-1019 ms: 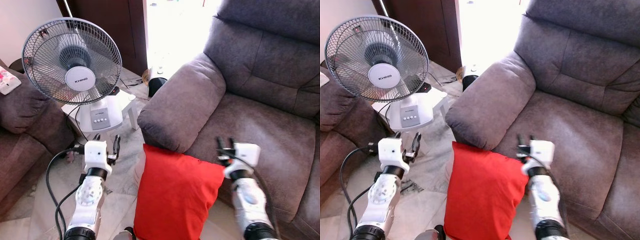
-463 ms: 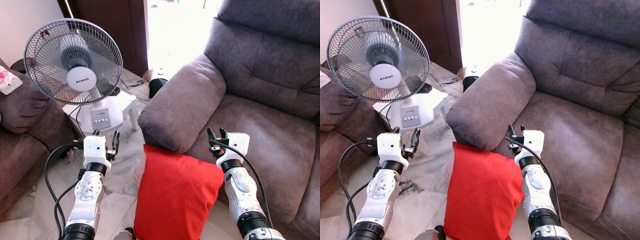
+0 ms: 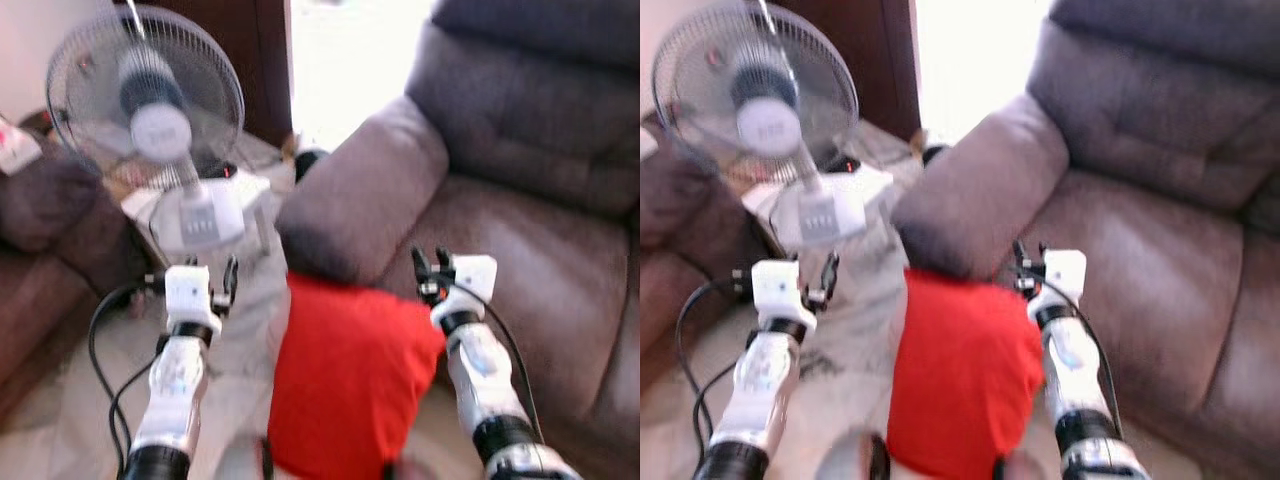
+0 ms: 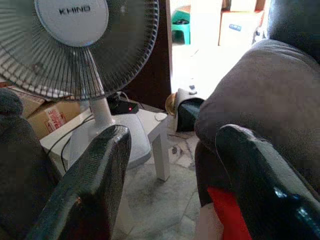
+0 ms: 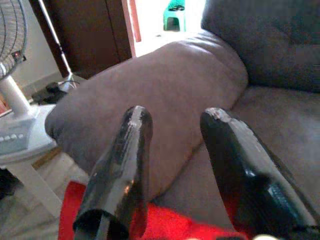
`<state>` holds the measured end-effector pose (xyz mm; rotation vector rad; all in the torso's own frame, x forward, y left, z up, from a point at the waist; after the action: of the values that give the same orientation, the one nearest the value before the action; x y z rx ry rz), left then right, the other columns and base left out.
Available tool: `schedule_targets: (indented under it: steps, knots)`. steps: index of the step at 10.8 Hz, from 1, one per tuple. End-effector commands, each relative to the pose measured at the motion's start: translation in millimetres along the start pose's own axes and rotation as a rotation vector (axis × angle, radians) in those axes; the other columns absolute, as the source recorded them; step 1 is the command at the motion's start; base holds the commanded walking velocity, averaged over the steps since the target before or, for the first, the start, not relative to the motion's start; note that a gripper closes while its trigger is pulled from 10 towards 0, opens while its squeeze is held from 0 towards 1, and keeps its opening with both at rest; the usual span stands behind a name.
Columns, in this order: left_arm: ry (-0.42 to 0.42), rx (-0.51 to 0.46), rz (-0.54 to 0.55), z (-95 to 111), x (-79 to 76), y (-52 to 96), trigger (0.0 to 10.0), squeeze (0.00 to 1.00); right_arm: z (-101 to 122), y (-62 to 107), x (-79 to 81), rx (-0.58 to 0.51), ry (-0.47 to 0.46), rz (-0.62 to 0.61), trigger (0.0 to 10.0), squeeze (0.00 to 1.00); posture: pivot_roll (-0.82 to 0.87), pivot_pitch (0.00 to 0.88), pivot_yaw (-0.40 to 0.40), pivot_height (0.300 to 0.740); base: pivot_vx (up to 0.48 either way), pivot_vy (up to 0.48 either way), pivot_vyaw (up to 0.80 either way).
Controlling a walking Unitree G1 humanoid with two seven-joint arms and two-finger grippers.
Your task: Move the pillow to the sofa from floor
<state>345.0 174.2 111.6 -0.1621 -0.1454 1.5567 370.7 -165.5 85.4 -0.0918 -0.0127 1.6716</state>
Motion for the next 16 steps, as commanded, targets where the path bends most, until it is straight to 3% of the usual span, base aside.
schedule_targets:
  steps: [1,9,12,16]
  knots:
    - [-0.007,0.026,0.008,-4,2.8,2.2,10.0,0.00,-5,1.7,2.7,0.021,-0.008,0.008,10.0,0.00,0.16,0.189,0.008,0.613,0.000,0.000,0.00]
    - [0.017,0.051,0.010,-4,0.2,-3.8,10.0,0.00,-13,-0.8,0.2,0.076,-0.085,-0.008,10.0,0.00,0.16,0.197,-0.005,0.613,0.000,0.000,0.00]
    - [0.041,0.065,-0.020,-7,-7.5,-4.1,10.0,0.00,-16,-1.5,1.5,0.099,-0.099,-0.002,10.0,0.00,0.15,0.195,-0.012,0.613,0.000,0.000,0.00]
    - [0.026,0.077,-0.001,-8,-1.7,-6.0,10.0,0.00,-16,-4.8,0.4,0.121,-0.097,-0.006,10.0,0.00,0.15,0.187,-0.014,0.613,0.000,0.000,0.00]
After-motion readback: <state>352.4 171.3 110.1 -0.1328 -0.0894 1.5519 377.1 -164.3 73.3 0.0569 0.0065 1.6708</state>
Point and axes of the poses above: a point about 5 cm out from each wrist's last joint towards the gripper, its own y axis pointing back from the gripper into the wrist, its own z axis along the axis of the wrist's last joint, x = y × z, the point moved 4 cm from there along -y, pointing out of the wrist towards the gripper, and after that the axes turned 5 degrees about y, right-handed, at the moved point
